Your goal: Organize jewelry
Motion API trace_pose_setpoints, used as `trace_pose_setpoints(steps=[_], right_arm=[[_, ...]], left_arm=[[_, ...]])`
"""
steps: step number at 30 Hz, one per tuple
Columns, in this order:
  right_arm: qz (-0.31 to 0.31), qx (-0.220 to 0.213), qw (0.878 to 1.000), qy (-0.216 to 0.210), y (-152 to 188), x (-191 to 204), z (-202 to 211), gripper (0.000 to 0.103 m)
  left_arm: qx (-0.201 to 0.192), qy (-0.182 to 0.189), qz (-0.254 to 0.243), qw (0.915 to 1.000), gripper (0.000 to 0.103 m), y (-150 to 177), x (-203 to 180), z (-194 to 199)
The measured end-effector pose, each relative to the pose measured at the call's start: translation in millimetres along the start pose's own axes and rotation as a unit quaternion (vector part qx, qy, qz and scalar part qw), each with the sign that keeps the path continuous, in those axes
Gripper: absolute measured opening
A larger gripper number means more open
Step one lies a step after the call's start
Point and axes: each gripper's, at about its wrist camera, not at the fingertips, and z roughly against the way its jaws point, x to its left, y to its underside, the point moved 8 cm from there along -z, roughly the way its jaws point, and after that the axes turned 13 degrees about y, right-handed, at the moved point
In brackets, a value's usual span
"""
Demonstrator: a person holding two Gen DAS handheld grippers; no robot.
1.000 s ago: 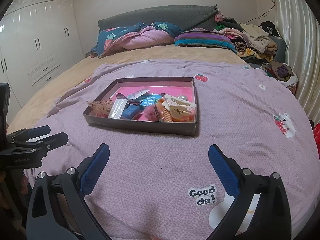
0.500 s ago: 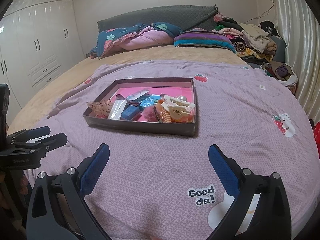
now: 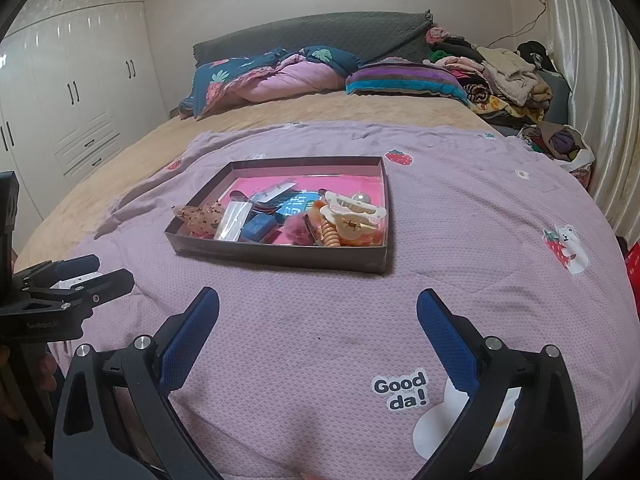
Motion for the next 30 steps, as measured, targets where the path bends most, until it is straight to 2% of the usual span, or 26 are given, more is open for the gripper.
trace_pose_setpoints(steps=[30], right_arm=[[-0.003, 0.0, 1.0, 0.002, 1.0, -5.1, 3.6, 0.099]], left_arm=[[0.003, -0.005, 0.001, 1.0, 0.093, 1.4, 2.8, 0.9]])
